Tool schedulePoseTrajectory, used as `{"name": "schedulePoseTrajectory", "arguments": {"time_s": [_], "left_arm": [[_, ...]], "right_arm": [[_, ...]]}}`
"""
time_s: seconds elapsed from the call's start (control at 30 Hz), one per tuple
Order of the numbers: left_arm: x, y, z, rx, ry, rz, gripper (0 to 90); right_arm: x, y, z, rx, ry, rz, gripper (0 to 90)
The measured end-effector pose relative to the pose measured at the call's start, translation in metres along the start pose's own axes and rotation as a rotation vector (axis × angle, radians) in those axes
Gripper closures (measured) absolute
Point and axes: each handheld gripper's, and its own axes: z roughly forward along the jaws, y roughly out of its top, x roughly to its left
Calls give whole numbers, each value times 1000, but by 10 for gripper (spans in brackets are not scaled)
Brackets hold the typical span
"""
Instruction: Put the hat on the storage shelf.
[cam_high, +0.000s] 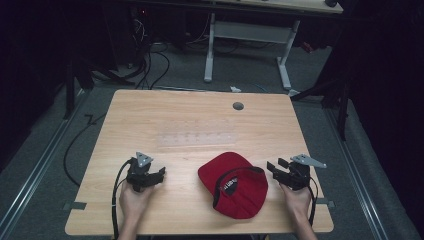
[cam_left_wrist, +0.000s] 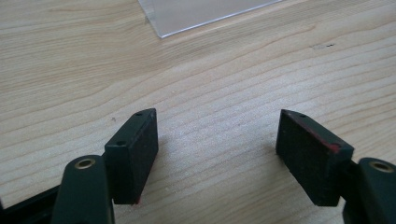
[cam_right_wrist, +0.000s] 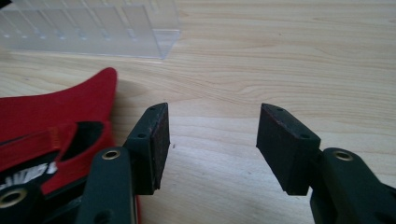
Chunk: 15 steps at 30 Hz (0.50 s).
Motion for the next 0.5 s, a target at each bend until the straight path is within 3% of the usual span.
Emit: {"name": "schedulePoseTrajectory", "arguments": {"time_s": [0.23,0.5], "left_arm": [[0,0,0,0,0,0,298],[0,0,0,0,0,0,298]], "right_arm": [[14,3,-9,-18,53,-36,406],[24,2,-12,-23,80,-67,392]]}}
